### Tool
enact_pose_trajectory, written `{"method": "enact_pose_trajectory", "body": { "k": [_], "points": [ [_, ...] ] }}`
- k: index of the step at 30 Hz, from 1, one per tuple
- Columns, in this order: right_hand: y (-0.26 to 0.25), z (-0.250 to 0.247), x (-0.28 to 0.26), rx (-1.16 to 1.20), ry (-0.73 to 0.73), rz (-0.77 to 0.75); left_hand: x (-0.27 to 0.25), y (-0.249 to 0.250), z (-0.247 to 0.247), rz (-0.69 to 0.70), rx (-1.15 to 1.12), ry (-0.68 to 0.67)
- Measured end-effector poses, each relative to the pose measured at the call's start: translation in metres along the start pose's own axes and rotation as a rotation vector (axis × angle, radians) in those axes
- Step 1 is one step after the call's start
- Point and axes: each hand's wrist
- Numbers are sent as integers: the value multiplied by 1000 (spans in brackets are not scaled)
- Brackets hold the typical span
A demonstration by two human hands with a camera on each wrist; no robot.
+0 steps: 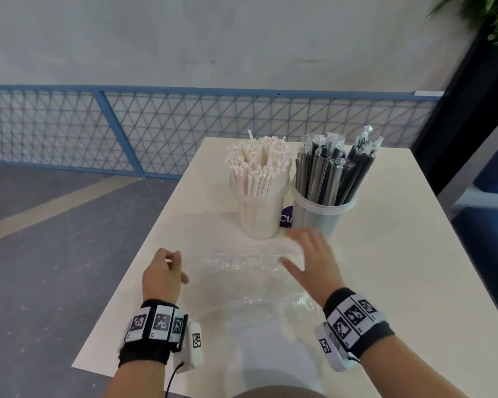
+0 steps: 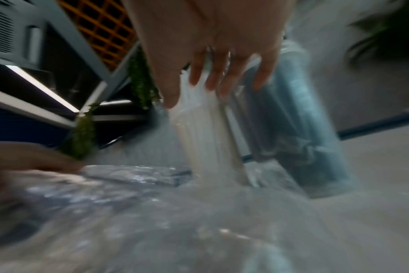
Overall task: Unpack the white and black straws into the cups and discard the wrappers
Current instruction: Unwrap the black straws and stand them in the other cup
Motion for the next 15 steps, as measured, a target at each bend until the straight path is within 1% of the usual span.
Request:
{"method": "enact_pose_trajectory", "body": {
  "k": [1,2,3,4,5,7,8,9,10,11,12,13,14,15],
  "points": [
    [-9,3,-3,-55,-191,-81,-2,-1,4,-1,-30,-14],
    [-14,10,-6,-138,-405,-108,-3,-1,8,-1,-55,-32],
    [-15,19,-10,-232,-581,-114,-3,0,12,8,-69,-45],
    [-13,28,-13,-310,-718,-92,-3,2,15,23,-69,-54],
    [-10,36,-16,-362,-815,-53,-1,5,18,40,-69,-55],
    [0,49,-20,-416,-919,63,2,14,21,88,-30,-16],
    [3,53,-21,-431,-938,125,3,19,23,135,53,44],
    [6,55,-22,-443,-942,183,3,25,26,208,182,108],
    [7,57,-24,-453,-935,230,-1,33,30,309,299,134],
    [8,58,-25,-462,-924,263,-8,42,36,431,372,101],
    [8,60,-26,-468,-915,284,-17,52,45,540,416,-24],
    [6,61,-27,-473,-909,299,-28,59,55,606,466,-201],
    [3,63,-27,-478,-908,315,-37,62,67,608,539,-392],
    [1,65,-27,-479,-909,333,-44,62,78,561,618,-560]
  ]
}}
Point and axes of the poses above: each hand's wrist, its own x-axis towards the middle knuckle, its own z-axis out of the palm, y = z × x, and after that the axes turned 6 degrees about z, right-handed
